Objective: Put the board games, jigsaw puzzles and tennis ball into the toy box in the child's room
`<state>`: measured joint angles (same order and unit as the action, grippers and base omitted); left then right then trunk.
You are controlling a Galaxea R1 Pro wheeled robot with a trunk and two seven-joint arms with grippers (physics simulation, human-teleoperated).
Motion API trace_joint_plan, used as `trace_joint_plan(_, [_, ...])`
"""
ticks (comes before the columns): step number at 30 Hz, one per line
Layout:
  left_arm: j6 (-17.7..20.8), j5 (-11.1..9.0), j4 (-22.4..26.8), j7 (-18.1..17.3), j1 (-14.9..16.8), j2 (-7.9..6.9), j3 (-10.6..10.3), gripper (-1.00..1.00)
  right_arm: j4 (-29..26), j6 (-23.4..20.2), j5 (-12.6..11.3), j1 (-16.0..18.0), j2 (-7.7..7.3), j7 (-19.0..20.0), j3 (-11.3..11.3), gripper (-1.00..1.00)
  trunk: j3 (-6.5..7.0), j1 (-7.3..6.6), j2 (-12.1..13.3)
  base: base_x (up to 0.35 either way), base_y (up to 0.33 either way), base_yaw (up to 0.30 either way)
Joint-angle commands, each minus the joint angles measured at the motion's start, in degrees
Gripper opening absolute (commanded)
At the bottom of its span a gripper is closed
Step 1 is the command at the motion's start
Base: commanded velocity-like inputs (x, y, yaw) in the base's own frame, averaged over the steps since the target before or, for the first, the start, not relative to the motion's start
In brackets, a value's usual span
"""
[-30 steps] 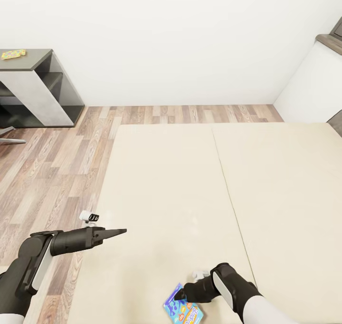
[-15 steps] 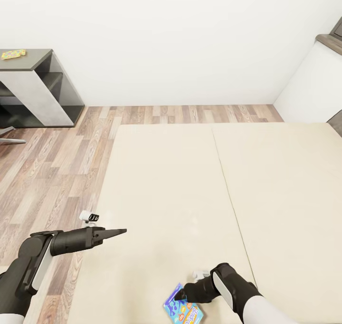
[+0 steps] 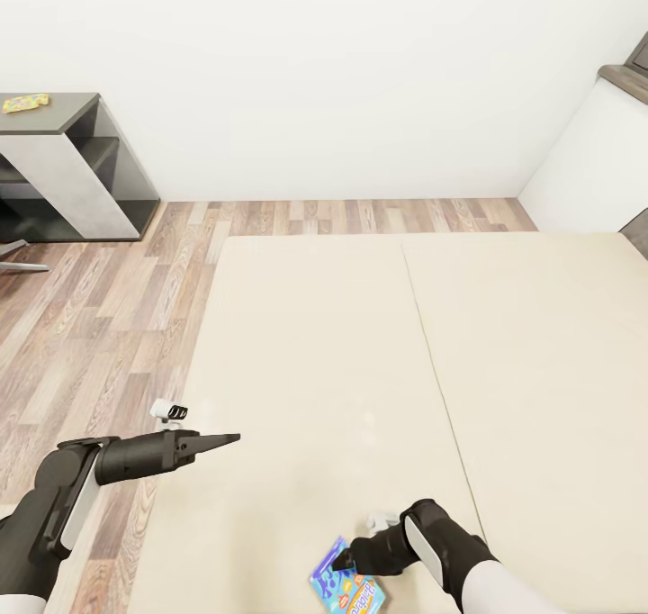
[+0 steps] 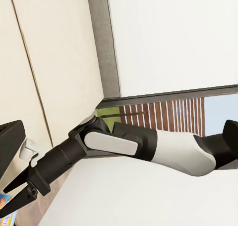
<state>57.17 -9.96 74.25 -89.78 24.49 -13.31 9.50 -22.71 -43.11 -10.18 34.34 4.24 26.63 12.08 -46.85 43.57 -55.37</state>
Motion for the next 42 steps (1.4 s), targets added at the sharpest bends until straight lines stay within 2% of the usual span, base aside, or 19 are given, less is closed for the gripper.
trace_joint_plan(1, [0.6,0.0,0.0,-0.2,0.0,-0.02,0.0,1.00,-0.1,-0.3,-0.6,0.0,-0.05,-0.2,0.4,1.00,-0.04,0.01,0.0,0.000,0.000,0.000])
trace_joint_plan(42, [0.7,0.0,0.0,-0.2,0.0,-0.14,0.1,1.00,0.0,-0.4,-0.7,0.0,-1.08,0.4,0.2,1.00,-0.04,0.01,0.0,0.000,0.000,0.000])
